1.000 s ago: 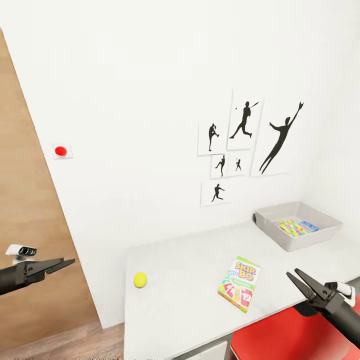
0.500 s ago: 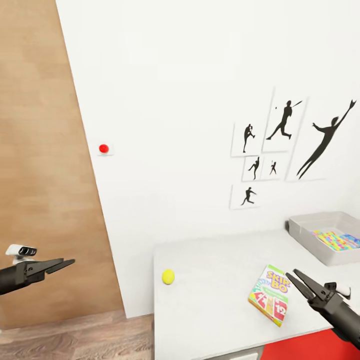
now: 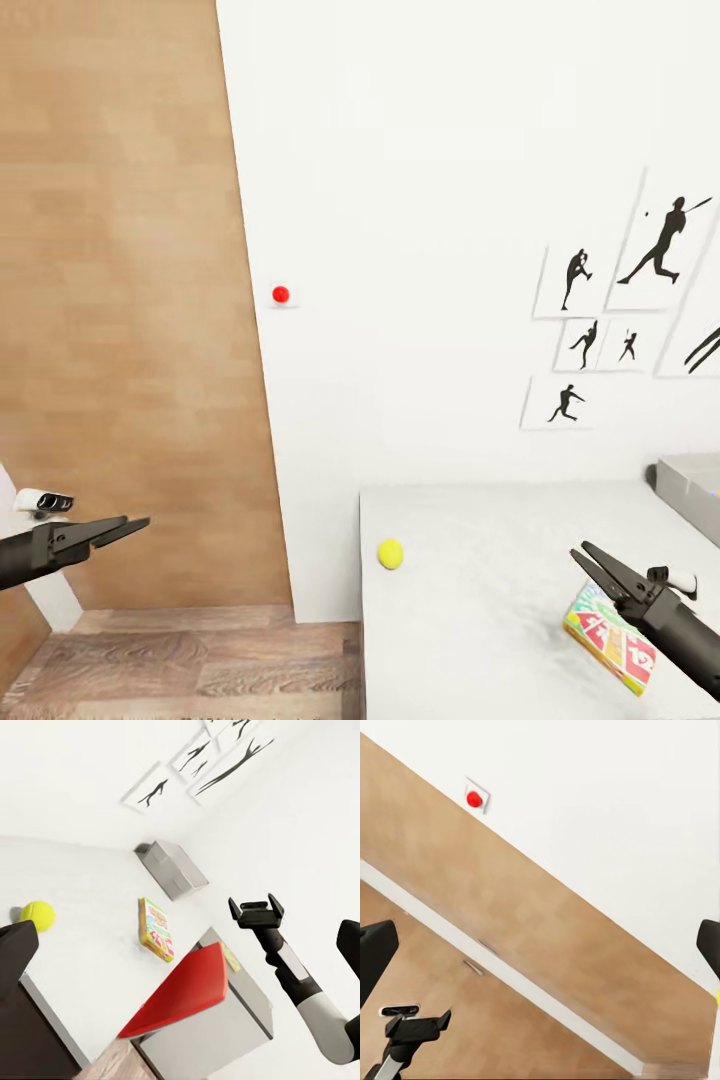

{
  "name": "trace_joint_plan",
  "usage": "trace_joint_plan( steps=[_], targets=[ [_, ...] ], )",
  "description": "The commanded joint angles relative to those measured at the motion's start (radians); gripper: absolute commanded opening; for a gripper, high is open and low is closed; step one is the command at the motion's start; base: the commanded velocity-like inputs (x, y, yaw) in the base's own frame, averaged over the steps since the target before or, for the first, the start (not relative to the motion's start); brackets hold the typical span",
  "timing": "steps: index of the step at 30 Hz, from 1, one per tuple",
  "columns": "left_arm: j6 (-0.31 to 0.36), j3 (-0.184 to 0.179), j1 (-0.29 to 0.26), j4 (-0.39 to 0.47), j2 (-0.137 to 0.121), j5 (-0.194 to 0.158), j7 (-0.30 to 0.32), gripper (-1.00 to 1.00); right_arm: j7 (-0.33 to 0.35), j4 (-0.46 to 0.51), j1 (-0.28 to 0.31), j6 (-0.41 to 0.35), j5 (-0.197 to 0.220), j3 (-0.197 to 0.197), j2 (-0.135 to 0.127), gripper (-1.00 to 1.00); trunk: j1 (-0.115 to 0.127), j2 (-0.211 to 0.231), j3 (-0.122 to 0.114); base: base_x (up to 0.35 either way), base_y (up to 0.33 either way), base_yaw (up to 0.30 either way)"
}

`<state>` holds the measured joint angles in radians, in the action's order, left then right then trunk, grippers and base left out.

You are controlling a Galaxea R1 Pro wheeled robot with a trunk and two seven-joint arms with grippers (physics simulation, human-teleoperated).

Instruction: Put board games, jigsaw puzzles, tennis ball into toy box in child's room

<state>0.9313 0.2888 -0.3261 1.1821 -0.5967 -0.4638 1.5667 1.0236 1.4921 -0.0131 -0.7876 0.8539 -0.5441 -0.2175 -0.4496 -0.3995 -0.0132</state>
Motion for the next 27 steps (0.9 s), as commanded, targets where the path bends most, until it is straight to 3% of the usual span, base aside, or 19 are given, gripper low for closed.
trace_joint_plan(
  steps=[1,17,27],
  targets=[
    [0.011,-0.001,-0.001,-0.001,0.0,0.001,0.004,1.0,-0.001,0.0,-0.001,-0.006,0.004,0.0,0.0,1.0,0.0,-0.001,0.0,0.0,0.047,0.288],
    [0.011,0.0,-0.001,-0.002,0.0,0.001,0.004,1.0,0.001,0.0,-0.001,-0.007,0.004,0.0,0.0,1.0,0.0,-0.001,0.0,0.0,0.052,0.279],
    [0.011,0.0,-0.001,-0.002,0.0,0.001,0.004,1.0,0.0,0.0,-0.001,-0.007,0.005,0.0,0.0,1.0,0.0,-0.001,-0.002,0.0,0.002,0.015]
  ],
)
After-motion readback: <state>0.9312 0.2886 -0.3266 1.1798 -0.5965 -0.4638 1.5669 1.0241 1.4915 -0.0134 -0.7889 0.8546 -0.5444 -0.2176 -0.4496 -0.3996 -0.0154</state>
